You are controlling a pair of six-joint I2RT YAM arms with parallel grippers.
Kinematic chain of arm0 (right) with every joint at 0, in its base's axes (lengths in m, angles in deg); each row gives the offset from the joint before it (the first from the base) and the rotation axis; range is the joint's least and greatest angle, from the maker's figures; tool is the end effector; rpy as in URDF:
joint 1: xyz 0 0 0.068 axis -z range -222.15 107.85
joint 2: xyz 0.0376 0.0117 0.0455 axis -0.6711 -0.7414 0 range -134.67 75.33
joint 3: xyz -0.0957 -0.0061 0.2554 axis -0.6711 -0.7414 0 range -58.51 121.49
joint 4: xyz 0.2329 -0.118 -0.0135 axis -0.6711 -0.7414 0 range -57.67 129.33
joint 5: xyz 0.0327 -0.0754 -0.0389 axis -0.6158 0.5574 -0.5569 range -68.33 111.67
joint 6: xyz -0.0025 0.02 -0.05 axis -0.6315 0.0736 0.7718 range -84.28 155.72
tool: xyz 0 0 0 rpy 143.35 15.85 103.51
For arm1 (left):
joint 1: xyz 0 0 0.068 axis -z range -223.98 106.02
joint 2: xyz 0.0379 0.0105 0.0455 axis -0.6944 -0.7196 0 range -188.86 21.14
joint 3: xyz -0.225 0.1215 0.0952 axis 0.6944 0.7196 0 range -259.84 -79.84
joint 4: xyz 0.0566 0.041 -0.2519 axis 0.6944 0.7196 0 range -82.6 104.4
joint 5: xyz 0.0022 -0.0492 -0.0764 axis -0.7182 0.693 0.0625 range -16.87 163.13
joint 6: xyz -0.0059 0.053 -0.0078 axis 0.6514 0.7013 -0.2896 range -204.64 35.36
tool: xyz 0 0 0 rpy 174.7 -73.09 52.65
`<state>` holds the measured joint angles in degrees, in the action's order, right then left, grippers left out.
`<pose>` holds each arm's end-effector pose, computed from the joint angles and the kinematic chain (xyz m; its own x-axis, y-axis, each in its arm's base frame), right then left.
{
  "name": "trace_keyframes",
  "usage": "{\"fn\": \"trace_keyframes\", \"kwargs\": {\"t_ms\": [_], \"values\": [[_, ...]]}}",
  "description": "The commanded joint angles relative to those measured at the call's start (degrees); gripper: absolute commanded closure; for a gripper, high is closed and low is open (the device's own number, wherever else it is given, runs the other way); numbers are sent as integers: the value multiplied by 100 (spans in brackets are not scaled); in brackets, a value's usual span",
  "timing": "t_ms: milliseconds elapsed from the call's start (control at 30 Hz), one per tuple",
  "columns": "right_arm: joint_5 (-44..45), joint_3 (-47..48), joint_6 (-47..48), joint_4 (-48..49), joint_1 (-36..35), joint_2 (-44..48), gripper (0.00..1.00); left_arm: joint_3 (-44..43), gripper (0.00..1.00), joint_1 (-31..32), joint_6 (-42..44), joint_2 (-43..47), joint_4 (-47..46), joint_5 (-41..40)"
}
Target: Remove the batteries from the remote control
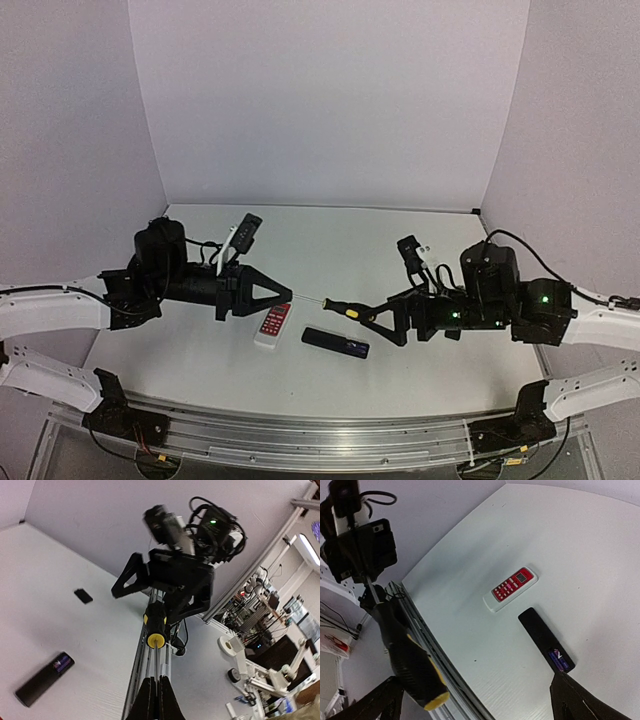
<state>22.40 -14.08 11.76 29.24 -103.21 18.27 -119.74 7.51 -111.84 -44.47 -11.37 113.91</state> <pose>0.1115 0.2008 0.2977 -0.5239 -0.1082 -0.8449 -0.7185 0.5888 0.3701 0.1424 -0.2163 0.2895 -0.5223 0.1005 -0.8468 0.8517 0.0114 -0.5239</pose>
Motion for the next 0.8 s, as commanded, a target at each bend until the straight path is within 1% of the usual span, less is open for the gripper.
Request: {"fn": "trace_keyframes", "kwargs": {"t_ms": [0, 100, 200, 333, 467, 667, 767], "values": [[-483, 71, -1851, 587, 22, -107, 2, 115, 100, 14, 1883, 569, -337, 164], [-977, 183, -2410, 1033, 31, -317, 2, 82, 100, 12, 2278, 696, -229, 93], [-1411, 234, -2754, 1715, 38, -564, 2, -1, 100, 12, 2524, 688, -30, 33], [-1593, 192, -3326, 2489, 62, -936, 5, -64, 100, 11, 2836, 606, 201, -35], [-1549, 51, -3784, 3182, 104, -1127, 12, -60, 100, 14, 3021, 491, 206, -165], [-1449, -168, -4130, 3639, 147, -1109, 31, -90, 100, 12, 3034, 396, 199, -278], [-1547, -206, -4175, 3677, 163, -1086, 33, -20, 100, 14, 2968, 400, 52, -468]]}}
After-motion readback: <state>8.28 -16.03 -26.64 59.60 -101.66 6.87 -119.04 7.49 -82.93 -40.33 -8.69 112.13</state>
